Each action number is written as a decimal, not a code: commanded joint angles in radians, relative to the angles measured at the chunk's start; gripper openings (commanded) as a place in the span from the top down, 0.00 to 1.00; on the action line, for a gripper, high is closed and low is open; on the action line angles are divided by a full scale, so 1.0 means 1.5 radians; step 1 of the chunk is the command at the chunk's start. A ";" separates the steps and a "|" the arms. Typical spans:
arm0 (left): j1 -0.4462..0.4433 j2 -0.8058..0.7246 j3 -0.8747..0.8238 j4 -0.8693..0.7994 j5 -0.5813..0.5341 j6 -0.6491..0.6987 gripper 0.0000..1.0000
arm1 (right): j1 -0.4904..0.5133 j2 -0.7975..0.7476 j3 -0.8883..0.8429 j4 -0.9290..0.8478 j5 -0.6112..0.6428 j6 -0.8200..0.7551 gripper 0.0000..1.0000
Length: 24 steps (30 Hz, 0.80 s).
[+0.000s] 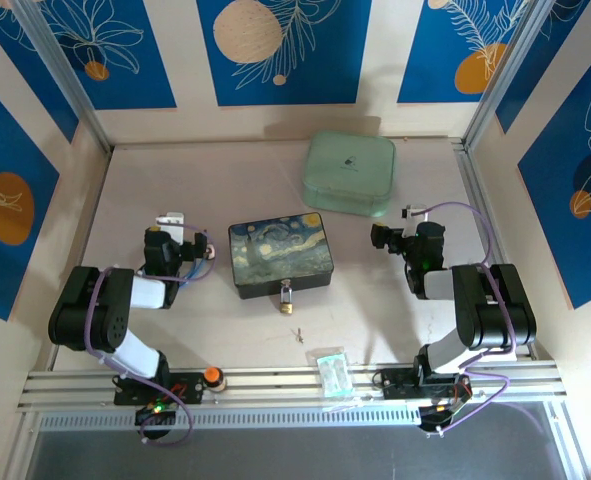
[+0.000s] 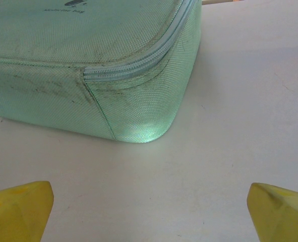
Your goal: Unlock the padlock with the key
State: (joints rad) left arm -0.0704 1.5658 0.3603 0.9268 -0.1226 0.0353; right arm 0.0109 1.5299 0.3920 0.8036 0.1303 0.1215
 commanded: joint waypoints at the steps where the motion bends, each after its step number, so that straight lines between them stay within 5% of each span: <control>1: -0.004 -0.001 0.008 0.012 0.016 0.005 0.01 | -0.003 -0.006 0.015 0.008 -0.007 -0.012 0.01; 24: -0.004 -0.048 -0.030 0.047 0.043 0.014 0.01 | -0.003 -0.035 0.013 -0.009 -0.008 -0.012 0.01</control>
State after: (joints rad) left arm -0.0704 1.5501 0.3443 0.9443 -0.0917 0.0360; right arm 0.0109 1.5242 0.3920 0.7975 0.1303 0.1215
